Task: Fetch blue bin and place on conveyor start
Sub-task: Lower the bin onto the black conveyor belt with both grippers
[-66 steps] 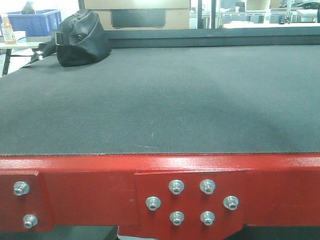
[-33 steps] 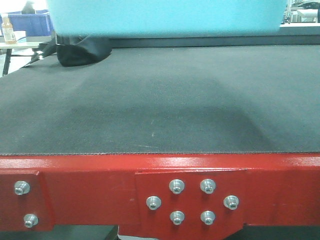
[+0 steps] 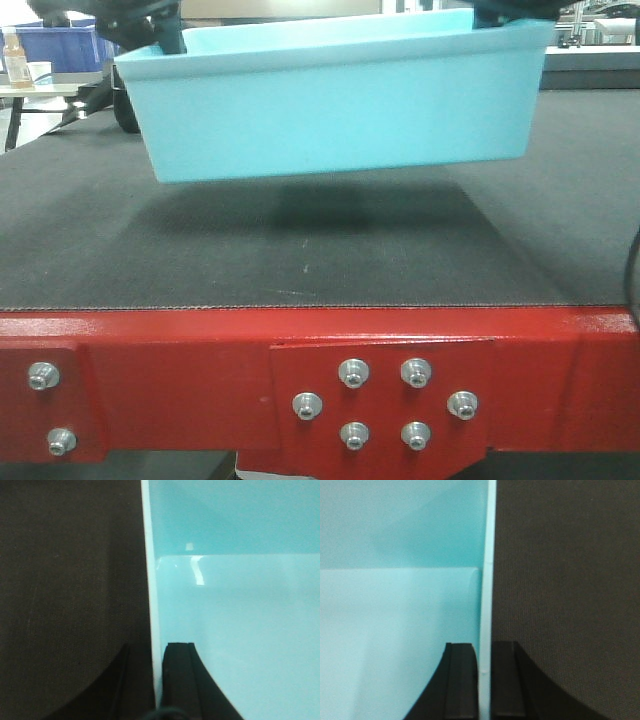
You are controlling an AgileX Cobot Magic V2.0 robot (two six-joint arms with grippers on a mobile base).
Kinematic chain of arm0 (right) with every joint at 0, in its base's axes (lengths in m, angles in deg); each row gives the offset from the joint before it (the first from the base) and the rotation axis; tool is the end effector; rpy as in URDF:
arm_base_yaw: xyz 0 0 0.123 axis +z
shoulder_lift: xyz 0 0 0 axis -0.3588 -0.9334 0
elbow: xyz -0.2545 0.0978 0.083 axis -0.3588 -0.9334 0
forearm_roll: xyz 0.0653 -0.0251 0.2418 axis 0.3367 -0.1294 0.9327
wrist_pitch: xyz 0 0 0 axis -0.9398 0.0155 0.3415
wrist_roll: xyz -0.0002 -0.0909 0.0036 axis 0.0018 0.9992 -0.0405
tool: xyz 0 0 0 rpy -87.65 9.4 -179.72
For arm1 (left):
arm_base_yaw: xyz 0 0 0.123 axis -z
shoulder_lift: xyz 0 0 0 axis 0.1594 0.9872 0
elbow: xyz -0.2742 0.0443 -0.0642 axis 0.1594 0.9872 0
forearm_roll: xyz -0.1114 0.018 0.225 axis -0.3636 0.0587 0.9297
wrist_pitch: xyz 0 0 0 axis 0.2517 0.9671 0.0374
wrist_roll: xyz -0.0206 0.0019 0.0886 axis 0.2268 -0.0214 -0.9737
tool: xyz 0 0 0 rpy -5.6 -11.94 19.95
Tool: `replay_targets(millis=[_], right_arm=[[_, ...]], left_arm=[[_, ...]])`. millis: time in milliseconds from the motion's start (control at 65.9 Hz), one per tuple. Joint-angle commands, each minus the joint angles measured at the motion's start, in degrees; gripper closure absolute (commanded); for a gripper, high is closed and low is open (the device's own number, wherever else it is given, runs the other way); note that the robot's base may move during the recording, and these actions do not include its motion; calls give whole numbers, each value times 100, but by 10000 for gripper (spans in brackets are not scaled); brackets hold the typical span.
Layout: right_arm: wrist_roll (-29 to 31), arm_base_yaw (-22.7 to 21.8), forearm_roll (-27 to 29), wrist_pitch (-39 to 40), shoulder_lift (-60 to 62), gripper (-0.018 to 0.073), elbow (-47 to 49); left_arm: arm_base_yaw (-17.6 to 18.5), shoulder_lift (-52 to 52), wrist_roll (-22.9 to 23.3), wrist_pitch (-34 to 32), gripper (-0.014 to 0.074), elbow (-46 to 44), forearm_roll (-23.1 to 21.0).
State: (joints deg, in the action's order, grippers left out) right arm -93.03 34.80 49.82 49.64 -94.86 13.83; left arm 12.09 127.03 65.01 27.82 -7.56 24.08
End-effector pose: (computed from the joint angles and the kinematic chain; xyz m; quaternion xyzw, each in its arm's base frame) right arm 0.4146 0.0841 0.2973 0.0393 0.9066 0.0155 0.4198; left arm 0.4097 -0.1413 0.3102 0.0051 0.9131 -0.0461 0.4051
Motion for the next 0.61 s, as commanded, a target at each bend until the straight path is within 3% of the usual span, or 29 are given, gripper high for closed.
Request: replay_targets(millis=[0, 152, 243, 303, 440, 592], right_arm=[[62, 113, 168, 435, -31, 713, 62], [62, 113, 168, 399, -98, 713, 62], [62, 113, 212, 289, -107, 702, 62], [62, 113, 319, 253, -107, 612, 62], [62, 113, 373, 31, -107, 316, 62], [62, 113, 373, -228, -96, 284, 62]], left_arm=[[114, 32, -66, -516, 707, -55, -356], [114, 130, -66, -516, 706, -55, -356], [114, 152, -66, -500, 634, -55, -356], [114, 152, -66, -474, 547, -55, -356], [114, 152, -54, -198, 321, -55, -356], [114, 140, -16, 147, 211, -55, -248]])
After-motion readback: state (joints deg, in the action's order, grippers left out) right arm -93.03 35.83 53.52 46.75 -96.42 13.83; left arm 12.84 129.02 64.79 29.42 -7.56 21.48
